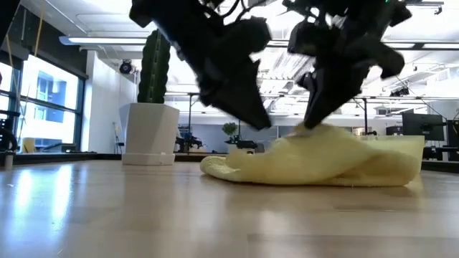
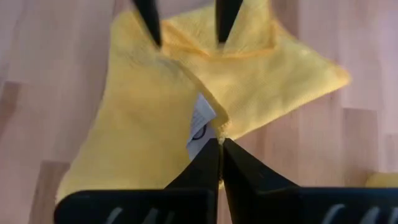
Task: Roll microfiber towels into tight, uniform cylinder then place into a basket
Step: Fold the yellow microfiber cloth
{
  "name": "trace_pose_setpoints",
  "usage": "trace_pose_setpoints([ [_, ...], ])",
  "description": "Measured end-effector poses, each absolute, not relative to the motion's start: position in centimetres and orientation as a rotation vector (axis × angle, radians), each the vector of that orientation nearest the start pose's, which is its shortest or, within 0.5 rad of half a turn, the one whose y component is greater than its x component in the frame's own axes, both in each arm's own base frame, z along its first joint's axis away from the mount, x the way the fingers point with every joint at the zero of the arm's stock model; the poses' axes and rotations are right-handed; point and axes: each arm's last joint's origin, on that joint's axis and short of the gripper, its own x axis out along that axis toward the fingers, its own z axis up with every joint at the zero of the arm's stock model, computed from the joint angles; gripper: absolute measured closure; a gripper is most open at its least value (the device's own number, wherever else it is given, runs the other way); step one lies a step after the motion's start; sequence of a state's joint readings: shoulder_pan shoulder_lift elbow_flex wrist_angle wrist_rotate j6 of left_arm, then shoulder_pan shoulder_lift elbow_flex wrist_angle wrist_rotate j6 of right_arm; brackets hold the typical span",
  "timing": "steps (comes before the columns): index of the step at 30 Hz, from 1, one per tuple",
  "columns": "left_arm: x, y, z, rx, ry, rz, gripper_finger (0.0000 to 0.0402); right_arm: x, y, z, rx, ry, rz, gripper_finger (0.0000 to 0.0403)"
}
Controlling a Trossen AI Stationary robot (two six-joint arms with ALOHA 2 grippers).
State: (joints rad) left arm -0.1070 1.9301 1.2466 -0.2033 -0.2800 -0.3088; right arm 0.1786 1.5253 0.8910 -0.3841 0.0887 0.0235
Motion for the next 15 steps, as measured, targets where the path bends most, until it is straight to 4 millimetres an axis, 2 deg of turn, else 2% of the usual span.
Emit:
trace_pose_setpoints([
  [9, 42.0, -3.1, 19.1, -0.008, 0.543, 0.283, 0.0241, 26.1, 6.8, 23.7, -0.1, 0.912, 0.091, 0.0402],
  [15, 42.3, -2.9, 19.5, -0.034, 0.508, 0.175, 0.0241, 24.8, 7.6, 26.7, -0.196, 0.839, 0.017, 0.0402],
])
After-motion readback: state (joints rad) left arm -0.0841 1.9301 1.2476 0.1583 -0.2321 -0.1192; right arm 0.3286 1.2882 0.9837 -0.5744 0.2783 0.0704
